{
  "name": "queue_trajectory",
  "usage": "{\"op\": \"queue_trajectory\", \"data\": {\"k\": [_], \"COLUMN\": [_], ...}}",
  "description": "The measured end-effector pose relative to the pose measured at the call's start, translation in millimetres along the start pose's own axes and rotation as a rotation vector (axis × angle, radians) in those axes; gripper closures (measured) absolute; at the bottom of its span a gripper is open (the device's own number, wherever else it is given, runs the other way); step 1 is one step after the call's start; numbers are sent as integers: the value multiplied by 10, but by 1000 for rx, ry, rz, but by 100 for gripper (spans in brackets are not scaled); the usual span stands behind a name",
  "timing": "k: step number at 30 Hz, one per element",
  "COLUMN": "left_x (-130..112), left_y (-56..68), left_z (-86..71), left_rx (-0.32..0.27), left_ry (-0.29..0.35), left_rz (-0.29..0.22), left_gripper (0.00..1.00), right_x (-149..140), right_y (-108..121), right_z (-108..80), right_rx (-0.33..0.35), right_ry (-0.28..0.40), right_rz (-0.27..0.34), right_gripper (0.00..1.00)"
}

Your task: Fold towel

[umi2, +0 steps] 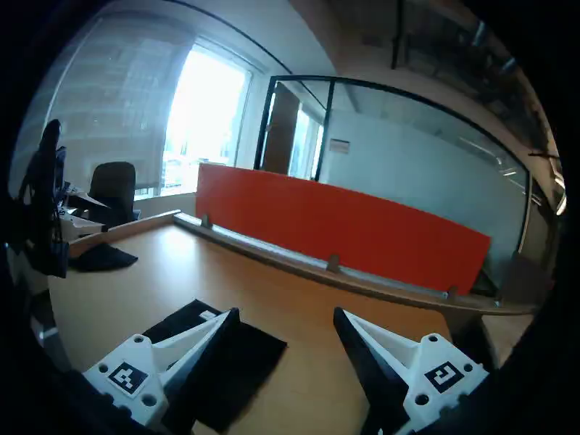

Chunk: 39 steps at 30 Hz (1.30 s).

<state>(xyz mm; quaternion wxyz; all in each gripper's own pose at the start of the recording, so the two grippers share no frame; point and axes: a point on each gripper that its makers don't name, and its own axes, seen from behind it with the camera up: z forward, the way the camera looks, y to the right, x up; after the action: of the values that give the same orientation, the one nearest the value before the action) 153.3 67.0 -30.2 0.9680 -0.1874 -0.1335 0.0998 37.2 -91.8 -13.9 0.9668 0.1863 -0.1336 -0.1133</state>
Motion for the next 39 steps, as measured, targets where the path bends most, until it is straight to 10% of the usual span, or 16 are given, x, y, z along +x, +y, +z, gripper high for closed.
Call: {"op": "queue_trajectory", "data": {"k": [39], "left_x": [-1777], "left_y": [788], "left_z": [378], "left_rx": [-202], "left_ry": [-301], "left_rz": [55], "left_gripper": [14], "right_x": [-1717], "right_y": [-690], "right_z": [278], "right_rx": [174], "right_ry": [-312], "right_rz": [-19], "right_gripper": [0]}}
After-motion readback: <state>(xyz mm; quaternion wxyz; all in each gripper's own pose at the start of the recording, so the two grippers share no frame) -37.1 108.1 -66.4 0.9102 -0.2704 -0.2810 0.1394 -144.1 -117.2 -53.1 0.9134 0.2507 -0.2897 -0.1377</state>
